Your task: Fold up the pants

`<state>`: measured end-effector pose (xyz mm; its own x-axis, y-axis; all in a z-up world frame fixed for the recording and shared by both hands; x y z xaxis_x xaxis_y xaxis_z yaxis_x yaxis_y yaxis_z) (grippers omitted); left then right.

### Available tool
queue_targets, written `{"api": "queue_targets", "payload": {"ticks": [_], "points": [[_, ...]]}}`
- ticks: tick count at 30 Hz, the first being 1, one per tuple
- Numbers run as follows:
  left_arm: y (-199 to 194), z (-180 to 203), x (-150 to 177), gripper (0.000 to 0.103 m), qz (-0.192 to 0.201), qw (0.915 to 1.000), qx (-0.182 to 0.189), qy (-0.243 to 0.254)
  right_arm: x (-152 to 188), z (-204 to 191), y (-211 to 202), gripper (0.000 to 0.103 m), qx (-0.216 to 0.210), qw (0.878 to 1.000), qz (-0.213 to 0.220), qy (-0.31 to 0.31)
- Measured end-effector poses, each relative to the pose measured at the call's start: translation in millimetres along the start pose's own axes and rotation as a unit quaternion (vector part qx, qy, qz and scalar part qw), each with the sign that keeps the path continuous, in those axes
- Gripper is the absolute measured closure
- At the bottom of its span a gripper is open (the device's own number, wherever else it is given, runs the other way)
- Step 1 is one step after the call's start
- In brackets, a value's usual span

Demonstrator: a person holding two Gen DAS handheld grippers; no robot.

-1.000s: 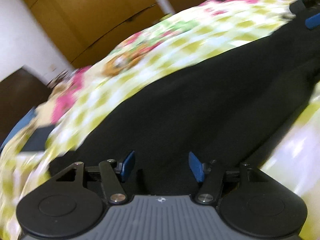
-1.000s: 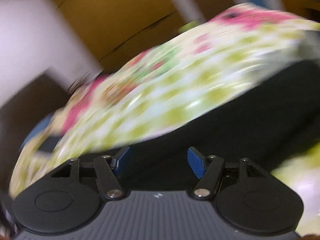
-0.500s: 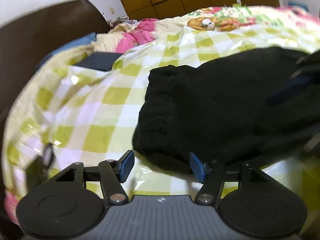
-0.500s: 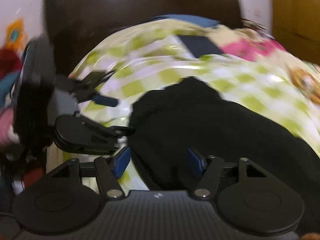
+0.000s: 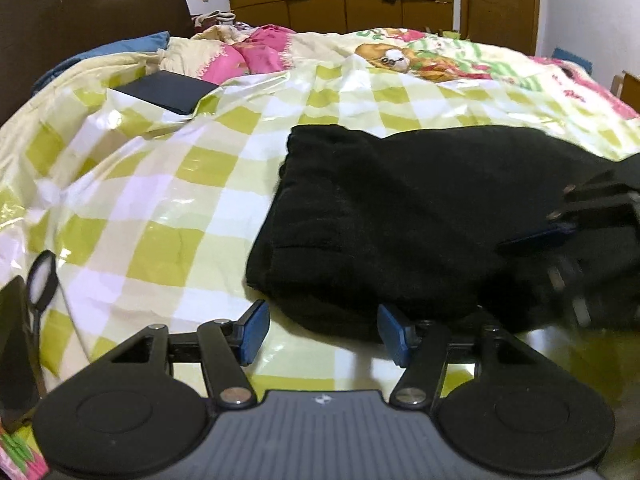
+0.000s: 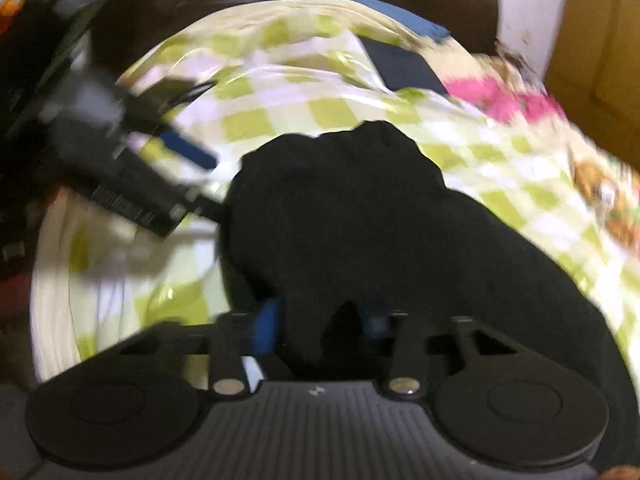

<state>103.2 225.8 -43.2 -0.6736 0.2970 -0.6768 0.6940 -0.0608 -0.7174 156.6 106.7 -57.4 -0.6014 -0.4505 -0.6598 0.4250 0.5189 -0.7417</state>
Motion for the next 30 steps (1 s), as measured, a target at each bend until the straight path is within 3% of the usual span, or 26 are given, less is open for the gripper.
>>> {"api": "queue_targets", "payload": {"ticks": [3, 6, 8, 12, 14, 15, 16, 17, 18, 19, 21, 23, 24, 25, 27, 28, 29, 30], "points": [[-11, 6, -2, 0.03, 0.015, 0.9998, 0.017, 0.001, -17, 19, -7, 0.095, -0.013, 0.997, 0.012, 0.08], [-13, 11, -9, 0.03, 0.028, 0.998, -0.034, 0.045, -25, 29, -12, 0.095, -0.037, 0.991, 0.009, 0.127], [-5, 21, -14, 0.03, 0.027, 0.989, -0.085, 0.118, -26, 31, -16, 0.095, -0.049, 0.989, 0.005, 0.14], [12, 38, -21, 0.03, 0.031, 0.9777, -0.083, 0.191, -26, 33, -19, 0.095, -0.063, 0.985, 0.0, 0.161], [17, 45, -25, 0.03, 0.036, 0.9667, -0.102, 0.232, -30, 37, -20, 0.095, -0.067, 0.982, 0.004, 0.175], [21, 46, -27, 0.032, 0.037, 0.9597, -0.116, 0.253, -32, 39, -21, 0.095, -0.069, 0.981, 0.005, 0.181], [24, 45, -30, 0.043, 0.039, 0.9532, -0.133, 0.269, -34, 39, -23, 0.094, -0.072, 0.981, 0.005, 0.179], [29, 40, -34, 0.056, 0.036, 0.9499, -0.144, 0.275, -35, 38, -25, 0.094, -0.075, 0.983, 0.006, 0.167], [33, 35, -37, 0.06, 0.031, 0.9523, -0.138, 0.27, -34, 35, -27, 0.094, -0.075, 0.985, 0.008, 0.154], [33, 33, -37, 0.068, 0.03, 0.9547, -0.135, 0.264, -33, 33, -28, 0.091, -0.073, 0.987, 0.008, 0.146], [32, 27, -40, 0.07, 0.031, 0.956, -0.138, 0.257, -26, 28, -26, 0.087, -0.067, 0.99, -0.004, 0.124], [24, 23, -43, 0.072, 0.043, 0.9597, -0.14, 0.24, -19, 21, -23, 0.061, -0.044, 0.995, -0.002, 0.086], [21, 22, -44, 0.072, 0.048, 0.9612, -0.141, 0.232, -14, 15, -20, 0.042, -0.032, 0.998, 0.001, 0.06], [19, 21, -45, 0.072, 0.052, 0.9618, -0.143, 0.228, -10, 10, -17, 0.034, -0.026, 0.999, 0.0, 0.034], [15, 18, -47, 0.072, 0.057, 0.9636, -0.143, 0.219, 0, 1, -9, 0.037, -0.011, 1.0, -0.004, -0.018], [15, 18, -46, 0.072, 0.056, 0.9646, -0.14, 0.217, 5, -1, -4, 0.045, 0.013, 0.999, -0.002, -0.044], [16, 17, -46, 0.072, 0.056, 0.9646, -0.139, 0.217, 7, 1, 1, 0.069, 0.041, 0.997, -0.003, -0.062], [17, 17, -46, 0.072, 0.057, 0.9641, -0.139, 0.219, 5, 6, 3, 0.079, 0.052, 0.997, -0.008, -0.048]]}}
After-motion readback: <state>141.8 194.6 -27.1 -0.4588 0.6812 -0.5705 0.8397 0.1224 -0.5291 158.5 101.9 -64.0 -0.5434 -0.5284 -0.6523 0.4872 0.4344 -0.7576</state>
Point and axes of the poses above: each gripper's, at about its wrist camera, not at the fingertips, and y roughly the way its jaws point, z to its right, x to its underside, the point moved 7 cm from there along y, roughly the way its jaws point, and after that the axes turned 13 degrees about y, right-handed, at the moved point
